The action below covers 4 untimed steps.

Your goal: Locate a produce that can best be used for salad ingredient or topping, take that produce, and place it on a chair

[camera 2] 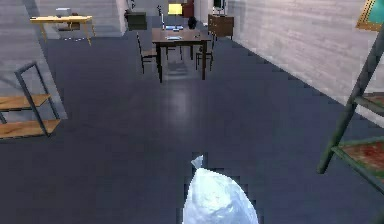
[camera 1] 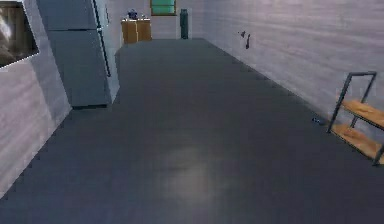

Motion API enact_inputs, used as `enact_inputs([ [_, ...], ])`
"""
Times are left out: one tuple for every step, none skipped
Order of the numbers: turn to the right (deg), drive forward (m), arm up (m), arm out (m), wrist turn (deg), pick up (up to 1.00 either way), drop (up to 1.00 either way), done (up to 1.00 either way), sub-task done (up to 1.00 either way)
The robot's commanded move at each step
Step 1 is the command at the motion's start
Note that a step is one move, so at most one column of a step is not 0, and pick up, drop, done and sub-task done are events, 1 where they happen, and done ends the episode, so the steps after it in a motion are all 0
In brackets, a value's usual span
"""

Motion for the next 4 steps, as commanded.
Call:
enact_inputs([
  [-9.0, 0.00, 0.00, 0.00, 0.0, 0.00, 0.00, 0.00, 0.00],
  [0.0, 1.00, 0.00, 0.00, 0.0, 0.00, 0.00, 0.00, 0.00],
  [0.0, 1.00, 0.00, 0.00, 0.0, 0.00, 0.00, 0.00, 0.00],
  [0.0, 1.00, 0.00, 0.00, 0.0, 0.00, 0.00, 0.00, 0.00],
])
